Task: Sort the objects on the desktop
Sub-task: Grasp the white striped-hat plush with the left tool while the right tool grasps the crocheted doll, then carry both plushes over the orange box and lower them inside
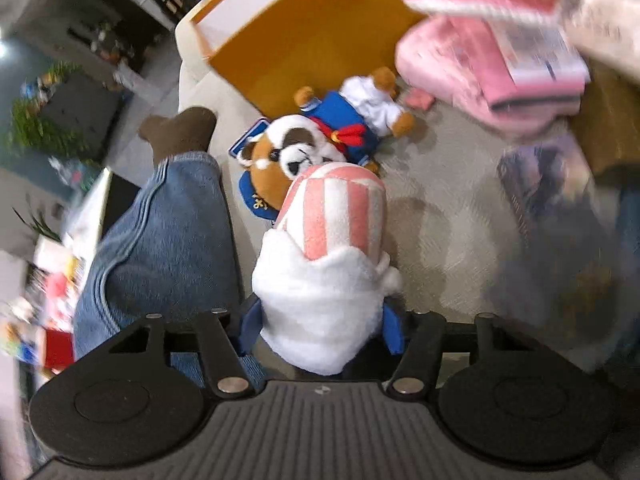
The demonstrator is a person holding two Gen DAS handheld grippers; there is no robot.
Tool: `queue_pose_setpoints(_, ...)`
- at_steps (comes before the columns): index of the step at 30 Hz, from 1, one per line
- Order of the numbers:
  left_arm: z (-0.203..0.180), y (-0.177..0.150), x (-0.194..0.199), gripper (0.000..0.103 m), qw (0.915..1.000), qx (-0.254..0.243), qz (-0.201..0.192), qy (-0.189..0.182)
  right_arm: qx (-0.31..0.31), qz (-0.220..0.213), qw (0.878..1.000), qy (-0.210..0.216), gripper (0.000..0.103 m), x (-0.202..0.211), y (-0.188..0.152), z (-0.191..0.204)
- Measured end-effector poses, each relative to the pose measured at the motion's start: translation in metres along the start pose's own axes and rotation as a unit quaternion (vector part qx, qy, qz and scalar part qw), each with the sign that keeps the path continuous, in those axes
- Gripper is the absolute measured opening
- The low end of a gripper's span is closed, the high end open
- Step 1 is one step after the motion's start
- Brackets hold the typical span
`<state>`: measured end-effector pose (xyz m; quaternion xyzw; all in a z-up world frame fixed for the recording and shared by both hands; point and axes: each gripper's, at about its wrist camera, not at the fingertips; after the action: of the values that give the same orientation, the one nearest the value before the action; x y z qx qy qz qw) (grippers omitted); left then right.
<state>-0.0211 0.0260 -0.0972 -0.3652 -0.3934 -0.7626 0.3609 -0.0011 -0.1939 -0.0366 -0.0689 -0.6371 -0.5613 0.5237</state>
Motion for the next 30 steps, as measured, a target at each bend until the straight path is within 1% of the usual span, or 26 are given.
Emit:
queue_pose_setpoints(2, 0.017, 0.002, 0.013, 0.068, 0.9978, 0.051, -0.002, -0.043, -0.010, -0.002, 1.000, 0.010, 0.043, 0.002, 0.003, -0.003)
queue_pose_setpoints(4, 0.034, 0.004, 0.027, 0.068, 0.9927, 0.092, -0.012, -0.077, -0.017, -0.006, 1.000, 0.019, 0.043, 0.003, 0.007, -0.004)
queue_pose_setpoints(6, 0.054, 0.009, 0.047, 0.068, 0.9832, 0.134, -0.029, -0.121, -0.021, -0.012, 1.000, 0.021, 0.043, 0.006, 0.012, -0.006)
queue_pose_setpoints(8, 0.070, 0.017, 0.069, 0.067, 0.9719, 0.165, -0.055, -0.159, -0.031, -0.019, 0.999, 0.028, 0.043, 0.009, 0.019, -0.009)
queue_pose_setpoints(11, 0.094, 0.035, 0.096, 0.067, 0.9568, 0.194, -0.093, -0.195, -0.053, -0.034, 0.997, 0.050, 0.043, 0.016, 0.033, -0.015)
queue_pose_setpoints(13, 0.115, 0.052, 0.106, 0.067, 0.9449, 0.212, -0.112, -0.223, -0.061, -0.043, 0.995, 0.061, 0.043, 0.019, 0.045, -0.019)
queue_pose_setpoints(15, 0.131, 0.071, 0.108, 0.067, 0.9332, 0.230, -0.122, -0.248, -0.067, -0.052, 0.995, 0.061, 0.043, 0.020, 0.057, -0.022)
queue_pose_setpoints(16, 0.135, 0.081, 0.110, 0.067, 0.9305, 0.233, -0.127, -0.252, -0.069, -0.056, 0.994, 0.060, 0.043, 0.019, 0.063, -0.023)
queue_pose_setpoints(18, 0.146, 0.104, 0.109, 0.067, 0.9292, 0.234, -0.140, -0.250, -0.078, -0.064, 0.993, 0.058, 0.043, 0.017, 0.077, -0.027)
queue_pose_setpoints(20, 0.156, 0.125, 0.104, 0.067, 0.9267, 0.240, -0.139, -0.253, -0.084, -0.069, 0.992, 0.061, 0.043, 0.012, 0.092, -0.032)
queue_pose_setpoints(22, 0.162, 0.145, 0.094, 0.067, 0.9232, 0.246, -0.131, -0.265, -0.087, -0.070, 0.992, 0.059, 0.043, 0.003, 0.108, -0.036)
queue_pose_setpoints(25, 0.173, 0.172, 0.062, 0.067, 0.9198, 0.267, -0.104, -0.268, -0.082, -0.064, 0.994, 0.041, 0.043, -0.020, 0.129, -0.043)
queue_pose_setpoints(27, 0.176, 0.190, 0.037, 0.067, 0.9199, 0.278, -0.083, -0.265, -0.083, -0.045, 0.995, 0.031, 0.043, -0.045, 0.142, -0.054)
queue_pose_setpoints(29, 0.175, 0.205, 0.009, 0.067, 0.9194, 0.282, -0.055, -0.269, -0.091, -0.018, 0.995, 0.026, 0.043, -0.076, 0.153, -0.065)
queue_pose_setpoints(30, 0.172, 0.202, 0.007, 0.067, 0.9186, 0.285, -0.042, -0.270, -0.095, -0.004, 0.995, 0.023, 0.043, -0.093, 0.158, -0.070)
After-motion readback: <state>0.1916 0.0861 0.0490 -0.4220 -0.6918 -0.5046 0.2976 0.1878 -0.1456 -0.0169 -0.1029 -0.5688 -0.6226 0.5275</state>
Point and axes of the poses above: each gripper's, at about its wrist camera, not at the fingertips, and x roughly against the way its jaws point, z to its left, y to its top, and after that the axes turned 3 degrees about -y, right-handed
